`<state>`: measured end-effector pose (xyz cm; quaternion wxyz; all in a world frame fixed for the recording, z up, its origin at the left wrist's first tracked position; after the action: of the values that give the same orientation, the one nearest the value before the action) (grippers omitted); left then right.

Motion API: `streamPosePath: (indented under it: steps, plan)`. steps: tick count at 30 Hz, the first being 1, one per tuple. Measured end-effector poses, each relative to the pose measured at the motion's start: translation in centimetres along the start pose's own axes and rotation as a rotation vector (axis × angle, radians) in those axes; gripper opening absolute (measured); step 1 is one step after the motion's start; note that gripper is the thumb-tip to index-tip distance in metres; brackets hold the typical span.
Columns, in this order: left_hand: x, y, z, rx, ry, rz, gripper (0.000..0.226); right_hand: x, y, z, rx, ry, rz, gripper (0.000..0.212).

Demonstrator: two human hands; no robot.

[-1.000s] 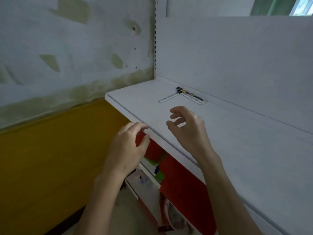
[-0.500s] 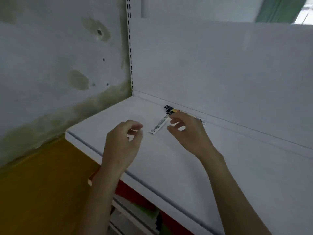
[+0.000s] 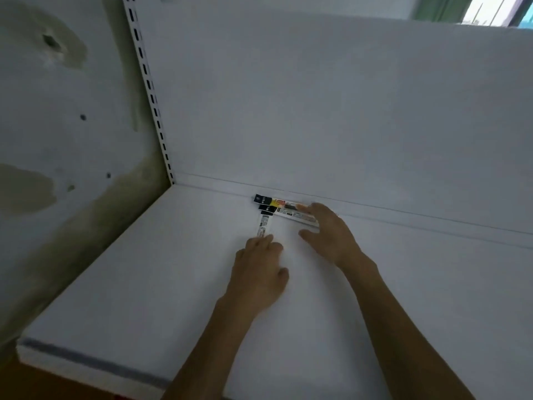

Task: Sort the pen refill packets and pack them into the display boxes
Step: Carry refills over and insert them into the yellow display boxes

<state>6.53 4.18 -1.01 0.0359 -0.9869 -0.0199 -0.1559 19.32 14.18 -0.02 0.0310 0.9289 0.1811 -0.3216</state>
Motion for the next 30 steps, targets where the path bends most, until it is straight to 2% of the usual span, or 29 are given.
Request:
streamPosePath:
  steps: [4,6,9,12,14,19,22,24,27,30]
  plan:
    - [-2.3,-0.4,-0.7,0.1,0.057,-0.1,0.041,0.0,-1.4,0.3,-0.001,0.274,0.084,0.039]
    - [-3.2,-0.7,-1.0,0.121,0.143,-0.208,0.041,-0.7,-1.3,0.3,-0.025,0.265,0.138,0.036]
    - [-3.5,-1.0,-1.4,0.103,0.209,-0.32,0.05,-2.1,-0.1,0.7,-0.126,0.255,0.192,0.045]
    - [-3.3,-1.1,-1.8,0.054,0.209,-0.364,0.056,-3.4,1.1,1.0,-0.187,0.234,0.205,0.044]
    - [-3.2,-1.1,-1.9,0.033,0.242,-0.357,0.053,-3.9,1.5,1.2,-0.183,0.236,0.184,0.042]
    - [-2.9,-0.4,-1.8,0.039,0.25,-0.347,0.038,-4.2,2.4,1.3,-0.156,0.036,0.186,0.03]
    - [-2.0,-0.2,-1.3,0.051,0.174,-0.358,0.063,-4.7,2.6,1.5,-0.174,-0.071,0.178,0.027]
    - [-1.9,-0.2,-1.1,0.023,0.117,-0.344,0.071,-4.8,2.7,1.6,-0.17,-0.121,0.183,0.029]
    - [-2.8,-0.2,-1.7,-0.025,0.192,-0.359,0.06,-4.4,2.8,1.3,-0.148,-0.129,0.206,0.033]
    - [-3.5,0.1,-2.2,-0.036,0.203,-0.361,0.033,-4.1,2.8,1.1,-0.085,-0.09,0.243,0.025]
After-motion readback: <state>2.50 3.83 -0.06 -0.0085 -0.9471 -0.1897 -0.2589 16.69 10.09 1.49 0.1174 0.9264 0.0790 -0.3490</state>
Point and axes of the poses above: each hand's wrist, its own y-axis away from the middle knuckle, its own z-axis out of the palm, x = y × z, the point moved 1 cm from there along -y, towards the middle knuckle, and after that the axes turned 5 degrees about -y, right-handed, at the moved point
